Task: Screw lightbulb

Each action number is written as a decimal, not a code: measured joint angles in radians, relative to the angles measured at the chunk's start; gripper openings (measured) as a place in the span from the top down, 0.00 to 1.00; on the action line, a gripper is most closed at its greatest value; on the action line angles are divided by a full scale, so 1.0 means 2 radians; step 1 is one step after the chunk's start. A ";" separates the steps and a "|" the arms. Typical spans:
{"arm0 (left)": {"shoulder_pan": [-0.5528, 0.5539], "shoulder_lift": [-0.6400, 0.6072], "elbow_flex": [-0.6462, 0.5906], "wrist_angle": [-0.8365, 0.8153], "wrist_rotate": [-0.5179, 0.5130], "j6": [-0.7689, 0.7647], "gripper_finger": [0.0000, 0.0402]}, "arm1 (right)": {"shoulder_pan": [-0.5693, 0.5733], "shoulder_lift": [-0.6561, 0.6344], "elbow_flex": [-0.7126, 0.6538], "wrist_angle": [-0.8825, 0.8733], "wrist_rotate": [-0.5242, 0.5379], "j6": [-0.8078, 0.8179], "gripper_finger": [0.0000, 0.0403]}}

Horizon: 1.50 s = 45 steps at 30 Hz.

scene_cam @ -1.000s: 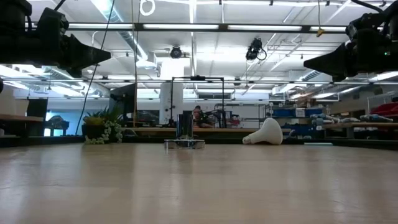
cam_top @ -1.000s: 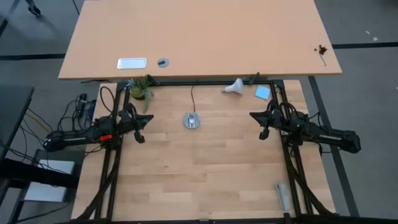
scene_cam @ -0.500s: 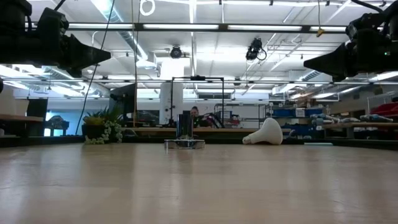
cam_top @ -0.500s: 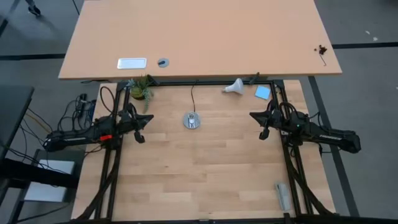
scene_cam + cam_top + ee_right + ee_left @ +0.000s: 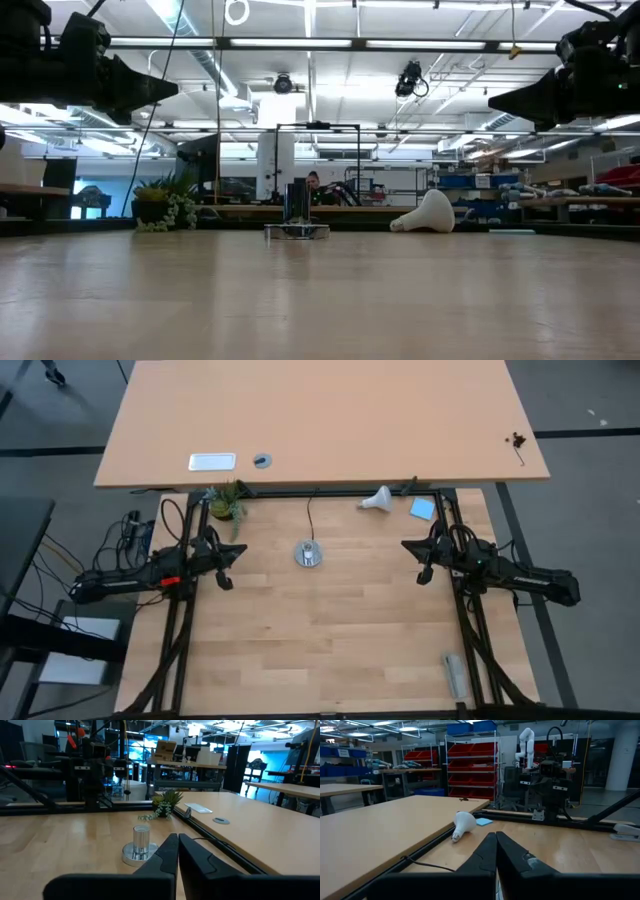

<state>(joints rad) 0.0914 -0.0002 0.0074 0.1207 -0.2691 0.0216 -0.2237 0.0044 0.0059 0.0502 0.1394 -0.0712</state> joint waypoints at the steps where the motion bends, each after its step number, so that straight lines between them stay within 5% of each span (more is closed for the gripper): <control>1: 0.000 0.000 0.000 0.000 0.000 0.000 0.98 | 0.000 0.000 0.000 0.000 0.000 0.000 0.95; 23: 0.000 0.000 0.000 0.000 0.000 0.000 0.98 | 0.000 0.000 0.000 0.001 0.000 -0.001 0.95; 33: 0.000 0.000 0.000 0.000 0.000 0.000 0.98 | 0.000 0.000 0.000 0.124 -0.002 0.041 0.96; 38: 0.000 0.000 0.000 0.000 0.000 0.000 0.98 | 0.000 0.022 0.000 0.148 0.058 0.095 0.97; 45: 0.000 0.000 0.000 0.000 0.000 0.000 0.98 | -0.001 0.095 0.000 0.184 0.078 0.145 0.93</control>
<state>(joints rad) 0.0916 -0.0002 0.0073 0.1210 -0.2689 0.0216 -0.2249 0.1935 0.0059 0.4191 0.2947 0.2184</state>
